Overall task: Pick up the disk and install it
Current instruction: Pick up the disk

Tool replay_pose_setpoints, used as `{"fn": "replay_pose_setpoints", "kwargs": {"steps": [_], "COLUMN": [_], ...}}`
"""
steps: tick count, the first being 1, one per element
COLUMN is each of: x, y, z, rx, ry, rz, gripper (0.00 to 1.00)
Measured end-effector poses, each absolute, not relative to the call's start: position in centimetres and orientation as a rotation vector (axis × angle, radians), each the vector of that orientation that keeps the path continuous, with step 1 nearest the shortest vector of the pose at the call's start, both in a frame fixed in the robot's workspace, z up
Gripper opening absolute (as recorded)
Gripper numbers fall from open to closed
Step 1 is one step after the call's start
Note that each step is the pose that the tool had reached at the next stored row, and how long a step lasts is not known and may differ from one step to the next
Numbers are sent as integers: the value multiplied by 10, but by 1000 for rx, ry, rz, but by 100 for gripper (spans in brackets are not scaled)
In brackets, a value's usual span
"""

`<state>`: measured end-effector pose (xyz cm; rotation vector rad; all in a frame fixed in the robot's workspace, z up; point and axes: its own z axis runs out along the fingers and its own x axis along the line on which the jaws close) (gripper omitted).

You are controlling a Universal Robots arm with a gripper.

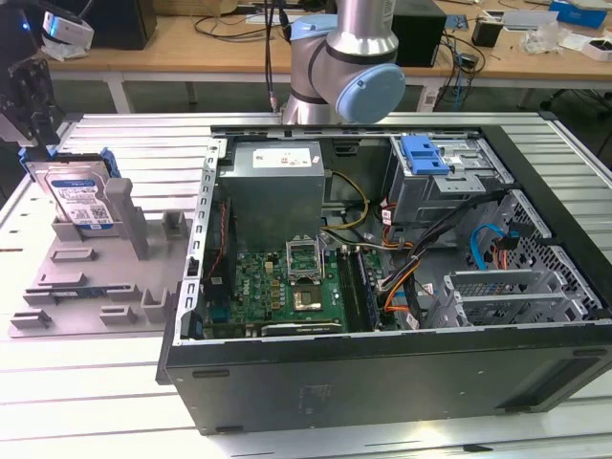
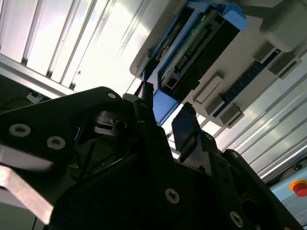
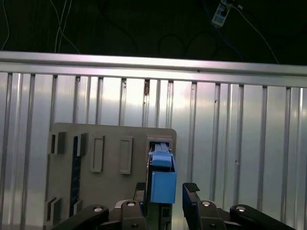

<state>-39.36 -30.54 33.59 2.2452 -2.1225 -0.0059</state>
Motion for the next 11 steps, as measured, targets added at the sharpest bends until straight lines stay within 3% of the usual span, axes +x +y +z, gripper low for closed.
{"fn": "replay_pose_setpoints", "kwargs": {"steps": [11], "x": [-394], "y": [-305], "z": [331], "rx": [2245], "ry": [-2123], "rz": [-6], "gripper": [51]}}
